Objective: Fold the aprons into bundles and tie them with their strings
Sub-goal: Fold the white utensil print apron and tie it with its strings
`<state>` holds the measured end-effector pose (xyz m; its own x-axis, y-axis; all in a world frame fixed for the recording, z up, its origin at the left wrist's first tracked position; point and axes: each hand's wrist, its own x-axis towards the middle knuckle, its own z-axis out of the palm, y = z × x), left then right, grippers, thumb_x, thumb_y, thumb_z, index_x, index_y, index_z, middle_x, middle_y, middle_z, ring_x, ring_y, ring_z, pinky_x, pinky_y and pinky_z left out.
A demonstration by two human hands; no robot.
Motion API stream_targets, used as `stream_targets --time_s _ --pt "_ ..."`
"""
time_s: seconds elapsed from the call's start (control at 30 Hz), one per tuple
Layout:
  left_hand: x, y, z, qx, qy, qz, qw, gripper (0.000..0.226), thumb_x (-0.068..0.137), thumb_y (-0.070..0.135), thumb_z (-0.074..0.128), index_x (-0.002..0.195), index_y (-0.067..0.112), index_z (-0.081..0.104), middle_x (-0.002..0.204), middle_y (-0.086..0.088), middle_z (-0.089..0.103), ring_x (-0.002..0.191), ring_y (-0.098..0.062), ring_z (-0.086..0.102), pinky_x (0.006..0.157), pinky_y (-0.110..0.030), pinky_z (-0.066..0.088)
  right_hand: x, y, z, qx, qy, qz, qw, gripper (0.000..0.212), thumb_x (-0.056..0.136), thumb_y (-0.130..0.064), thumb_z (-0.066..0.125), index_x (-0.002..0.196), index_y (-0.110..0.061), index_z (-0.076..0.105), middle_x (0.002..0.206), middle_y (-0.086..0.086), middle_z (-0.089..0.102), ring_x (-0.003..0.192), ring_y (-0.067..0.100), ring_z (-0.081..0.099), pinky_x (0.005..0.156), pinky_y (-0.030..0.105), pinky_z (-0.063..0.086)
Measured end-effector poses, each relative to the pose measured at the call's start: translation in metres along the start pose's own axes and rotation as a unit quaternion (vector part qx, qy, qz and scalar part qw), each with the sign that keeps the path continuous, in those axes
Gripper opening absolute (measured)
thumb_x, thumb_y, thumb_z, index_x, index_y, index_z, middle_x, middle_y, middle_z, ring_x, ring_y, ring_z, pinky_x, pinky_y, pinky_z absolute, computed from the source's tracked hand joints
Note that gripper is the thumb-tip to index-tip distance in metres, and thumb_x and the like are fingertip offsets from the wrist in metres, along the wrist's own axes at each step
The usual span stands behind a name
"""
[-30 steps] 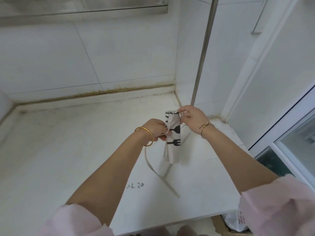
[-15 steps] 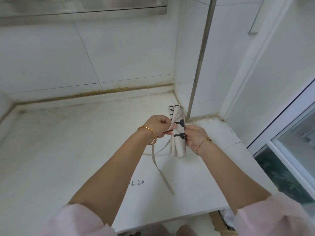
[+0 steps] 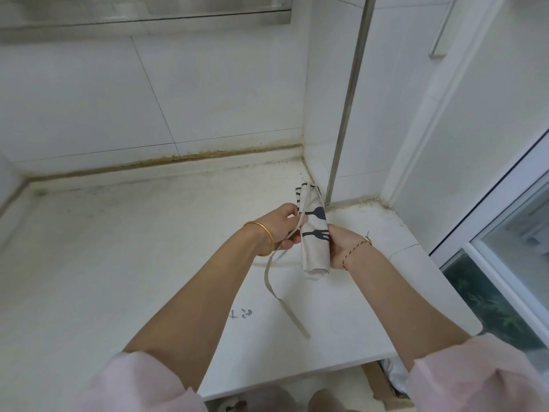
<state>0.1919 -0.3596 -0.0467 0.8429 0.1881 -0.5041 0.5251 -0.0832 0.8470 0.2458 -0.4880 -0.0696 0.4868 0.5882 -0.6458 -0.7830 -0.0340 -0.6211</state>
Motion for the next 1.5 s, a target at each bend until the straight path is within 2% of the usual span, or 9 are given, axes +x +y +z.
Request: stream_targets --time_s 0.3,0.43,0.57,0.7,0.8,0.97,1.1,1.27,1.5 --pt "0.005 -0.003 0.002 -0.126 0.015 0.051 0.991 0.017 0.097 0.020 0.052 0.081 0.014 0.050 0.065 -0.008 0.047 0.050 -0.014 0.037 0.036 -0.016 0.031 0.003 0.029 -0.015 0.214 -0.132 0.008 0.968 0.032 0.082 -0.022 0.043 0.101 -0.006 0.063 0.089 0.011 0.068 0.073 0.024 0.066 0.067 0.028 0.053" --pt "0.003 -0.004 0.006 -0.125 0.022 0.057 0.990 0.020 0.097 0.023 0.052 0.078 0.016 0.050 0.060 -0.007 0.046 0.034 -0.009 0.034 0.034 -0.014 0.027 0.001 0.039 -0.006 0.160 -0.174 0.023 0.971 0.029 0.082 -0.022 0.045 0.094 -0.005 0.065 0.096 0.014 0.066 0.075 0.030 0.068 0.054 0.030 0.057" --pt "0.000 -0.001 0.005 -0.162 0.022 0.076 0.984 0.019 0.097 0.016 0.050 0.078 0.014 0.049 0.063 -0.006 0.043 0.036 -0.006 0.038 0.035 -0.015 0.028 -0.001 0.043 -0.010 0.092 -0.161 0.007 0.983 0.025 0.087 -0.011 0.046 0.086 0.001 0.068 0.099 0.022 0.064 0.084 0.041 0.068 0.070 0.038 0.059" --pt "0.000 0.000 0.002 -0.178 0.028 0.075 0.981 0.018 0.097 0.016 0.050 0.080 0.014 0.048 0.064 -0.006 0.044 0.042 -0.008 0.038 0.034 -0.015 0.028 0.003 0.045 -0.012 -0.003 -0.099 -0.064 0.993 0.013 0.088 0.001 0.049 0.086 -0.008 0.059 0.093 0.010 0.057 0.068 0.022 0.067 0.051 0.020 0.051" --pt "-0.003 -0.002 0.003 -0.182 0.023 0.073 0.980 0.019 0.098 0.019 0.050 0.079 0.014 0.049 0.059 -0.006 0.043 0.038 -0.009 0.033 0.035 -0.017 0.023 -0.002 0.042 -0.008 -0.044 -0.157 -0.089 0.983 0.025 0.074 -0.009 0.054 0.088 -0.021 0.072 0.091 0.001 0.069 0.062 0.015 0.063 0.049 0.016 0.048" --pt "-0.006 -0.001 0.004 -0.212 0.014 0.083 0.974 0.018 0.099 0.014 0.047 0.081 0.013 0.050 0.059 -0.004 0.043 0.037 -0.008 0.035 0.036 -0.015 0.027 0.002 0.040 -0.014 -0.106 -0.280 -0.039 0.953 0.045 0.074 -0.023 0.069 0.114 -0.012 0.053 0.101 0.005 0.066 0.081 0.020 0.066 0.063 0.025 0.054" --pt "0.001 -0.007 -0.005 -0.132 0.045 0.099 0.985 0.019 0.097 0.011 0.048 0.080 0.016 0.052 0.070 -0.005 0.050 0.059 -0.014 0.043 0.058 -0.019 0.045 -0.002 0.027 -0.017 -0.251 -0.151 -0.052 0.955 0.004 0.087 -0.014 0.052 0.084 -0.013 0.055 0.068 -0.001 0.050 0.051 0.008 0.045 0.046 0.018 0.032" --pt "0.007 -0.028 -0.011 0.058 0.106 0.094 0.988 0.028 0.095 0.006 0.043 0.071 0.018 0.048 0.065 -0.005 0.047 0.059 -0.016 0.041 0.062 -0.025 0.040 -0.010 -0.007 -0.032 -0.292 0.031 -0.099 0.951 0.022 0.096 -0.016 0.050 0.074 -0.011 0.054 0.061 0.001 0.041 0.049 0.015 0.054 0.045 0.019 0.041" --pt "0.018 -0.045 0.009 -0.001 0.128 0.024 0.992 0.009 0.098 0.017 0.044 0.097 0.011 0.050 0.089 -0.012 0.054 0.080 -0.027 0.054 0.081 -0.041 0.053 -0.008 0.003 -0.008 -0.313 0.169 -0.179 0.917 0.029 0.088 -0.018 0.059 0.066 -0.014 0.040 0.069 0.004 0.044 0.050 0.020 0.053 0.054 0.031 0.049"
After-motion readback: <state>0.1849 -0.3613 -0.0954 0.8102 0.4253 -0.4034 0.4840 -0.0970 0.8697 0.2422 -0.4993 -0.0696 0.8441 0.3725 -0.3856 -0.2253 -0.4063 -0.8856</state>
